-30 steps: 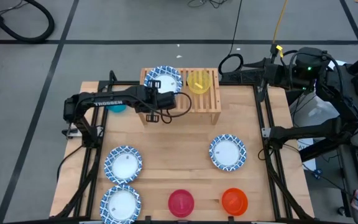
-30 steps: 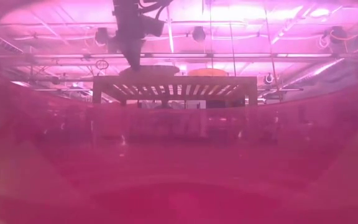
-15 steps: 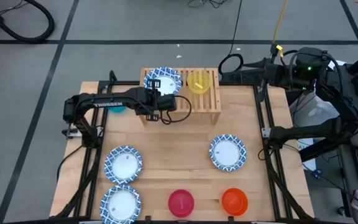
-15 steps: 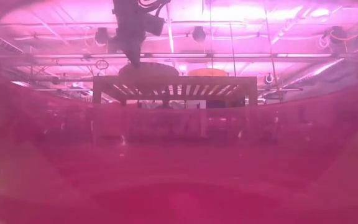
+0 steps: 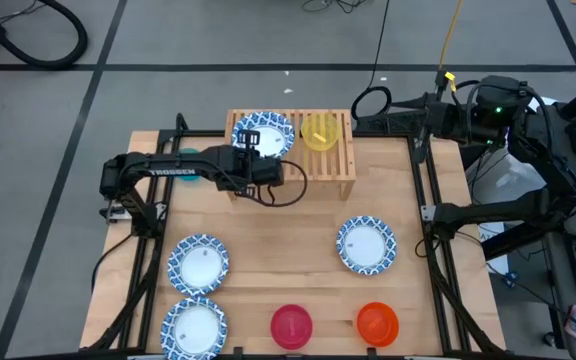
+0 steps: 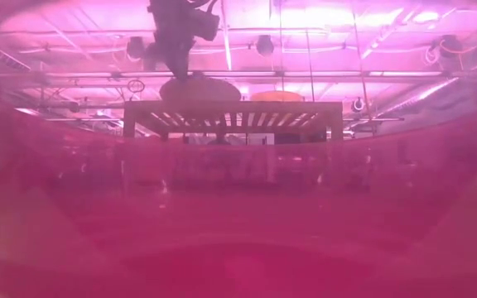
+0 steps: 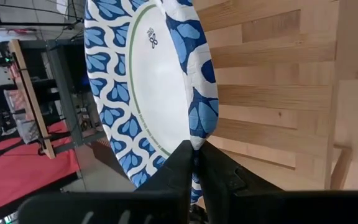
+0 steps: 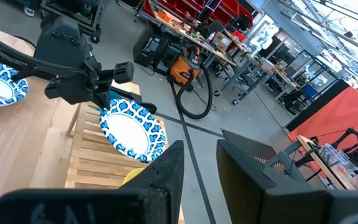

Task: Place and stack bowls onto a shelf
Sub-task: Put the top middle white patterned bowl on the shelf

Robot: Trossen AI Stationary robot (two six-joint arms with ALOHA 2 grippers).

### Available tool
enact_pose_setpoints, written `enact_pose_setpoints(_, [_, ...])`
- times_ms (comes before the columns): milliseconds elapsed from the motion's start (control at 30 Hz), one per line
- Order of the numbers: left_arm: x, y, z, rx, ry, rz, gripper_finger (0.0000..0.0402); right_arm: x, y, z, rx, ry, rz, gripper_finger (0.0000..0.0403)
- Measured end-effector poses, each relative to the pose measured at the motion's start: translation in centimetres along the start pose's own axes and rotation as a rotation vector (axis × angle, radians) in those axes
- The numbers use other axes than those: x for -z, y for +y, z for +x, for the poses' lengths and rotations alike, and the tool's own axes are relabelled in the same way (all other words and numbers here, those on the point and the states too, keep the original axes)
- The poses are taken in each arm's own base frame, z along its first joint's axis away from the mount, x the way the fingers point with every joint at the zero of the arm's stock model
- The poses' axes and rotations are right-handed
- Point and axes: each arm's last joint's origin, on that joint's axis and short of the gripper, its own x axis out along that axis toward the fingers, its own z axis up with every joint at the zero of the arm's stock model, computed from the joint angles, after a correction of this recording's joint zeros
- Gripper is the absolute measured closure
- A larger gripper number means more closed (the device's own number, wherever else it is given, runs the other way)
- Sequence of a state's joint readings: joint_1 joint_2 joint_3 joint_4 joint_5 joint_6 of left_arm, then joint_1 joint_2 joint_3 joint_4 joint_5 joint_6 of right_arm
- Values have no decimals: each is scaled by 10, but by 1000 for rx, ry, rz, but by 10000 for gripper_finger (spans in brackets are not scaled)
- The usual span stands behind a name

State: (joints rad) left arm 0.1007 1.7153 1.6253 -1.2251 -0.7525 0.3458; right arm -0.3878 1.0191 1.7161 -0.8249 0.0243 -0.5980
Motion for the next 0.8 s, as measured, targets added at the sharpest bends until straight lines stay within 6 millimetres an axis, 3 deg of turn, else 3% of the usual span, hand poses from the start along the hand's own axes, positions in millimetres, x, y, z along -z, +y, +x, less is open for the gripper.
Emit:
enact_pose_setpoints(133, [0,0,1,7,0,-5,393,0,0,0,0,0,0,314])
enact_pose_setpoints(800, [2,3,3,8,10,-16,371,-1,0,0,5,-7,2,314])
